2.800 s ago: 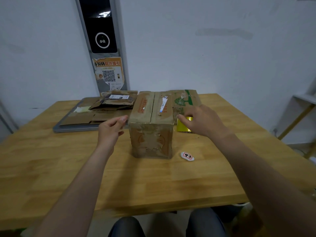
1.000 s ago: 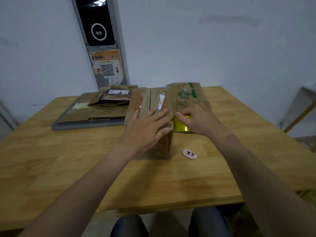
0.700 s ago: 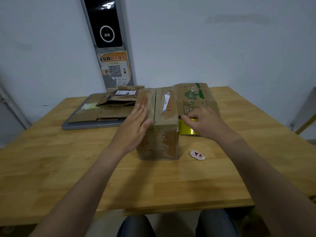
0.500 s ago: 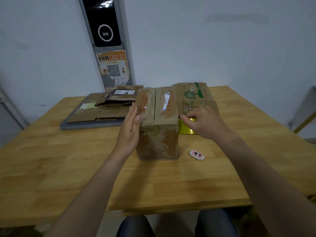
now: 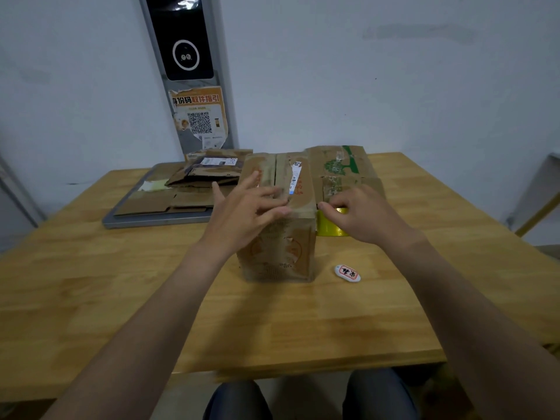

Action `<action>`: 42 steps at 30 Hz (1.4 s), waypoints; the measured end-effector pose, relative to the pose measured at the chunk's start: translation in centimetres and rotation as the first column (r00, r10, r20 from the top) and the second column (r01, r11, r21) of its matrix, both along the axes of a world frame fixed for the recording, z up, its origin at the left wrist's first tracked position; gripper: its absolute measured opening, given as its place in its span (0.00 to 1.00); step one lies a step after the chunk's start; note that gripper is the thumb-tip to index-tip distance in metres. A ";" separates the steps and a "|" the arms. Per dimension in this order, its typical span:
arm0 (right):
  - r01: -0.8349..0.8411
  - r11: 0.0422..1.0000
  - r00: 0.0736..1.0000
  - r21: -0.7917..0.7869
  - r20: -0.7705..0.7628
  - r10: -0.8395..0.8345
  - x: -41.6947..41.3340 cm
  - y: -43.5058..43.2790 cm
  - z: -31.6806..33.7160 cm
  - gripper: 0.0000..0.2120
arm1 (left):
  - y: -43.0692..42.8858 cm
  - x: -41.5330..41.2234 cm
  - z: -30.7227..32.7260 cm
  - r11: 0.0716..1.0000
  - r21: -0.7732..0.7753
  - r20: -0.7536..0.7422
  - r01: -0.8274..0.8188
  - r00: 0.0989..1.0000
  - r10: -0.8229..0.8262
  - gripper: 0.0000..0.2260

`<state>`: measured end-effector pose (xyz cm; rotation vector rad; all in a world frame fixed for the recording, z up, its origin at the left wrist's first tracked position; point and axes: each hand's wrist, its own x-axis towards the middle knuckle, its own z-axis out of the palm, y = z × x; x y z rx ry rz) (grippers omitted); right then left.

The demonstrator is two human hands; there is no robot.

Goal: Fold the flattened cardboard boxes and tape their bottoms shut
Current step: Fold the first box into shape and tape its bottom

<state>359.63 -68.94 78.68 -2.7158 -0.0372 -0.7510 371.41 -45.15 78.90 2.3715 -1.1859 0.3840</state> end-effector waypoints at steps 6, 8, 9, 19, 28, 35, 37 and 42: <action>-0.003 1.000 1.000 0.006 0.018 0.002 0.1 -0.4 -0.7 0.28 | 0.5 0.9 -0.7 0.969 -0.184 -0.211 0.165 0.956 -0.203 0.29; -0.015 1.000 1.000 0.013 0.020 0.014 0.2 -0.4 -0.7 0.28 | 1.7 1.9 -1.2 0.944 -0.249 -0.272 0.218 0.919 -0.284 0.27; -0.024 1.000 1.000 0.016 0.018 0.024 0.3 -0.4 -0.7 0.28 | 2.6 2.4 -1.3 0.933 -0.281 -0.308 0.227 0.899 -0.312 0.26; -0.042 0.999 0.999 0.023 0.027 0.041 0.9 -0.5 -1.1 0.26 | 6.9 3.8 -4.2 0.909 -0.363 -0.281 0.204 0.906 -0.316 0.18; 0.027 0.998 0.999 -0.054 0.029 -0.026 0.4 0.6 -0.6 0.26 | 3.5 -0.2 -4.4 0.987 -0.119 0.182 -0.108 0.975 0.128 0.21; 0.053 0.989 0.999 -0.135 0.019 -0.051 0.0 1.2 -0.1 0.27 | -0.6 -2.2 -2.2 0.974 0.019 0.311 -0.225 0.927 0.208 0.30; 0.033 0.990 0.999 -0.138 0.027 -0.029 0.1 1.8 0.1 0.26 | -1.7 -2.8 -2.2 0.975 0.069 0.321 -0.212 0.930 0.180 0.31; -0.062 0.996 0.998 -0.068 -0.033 0.060 0.2 2.4 0.3 0.22 | -3.0 -3.1 -1.8 0.973 0.114 0.294 -0.202 0.942 0.161 0.31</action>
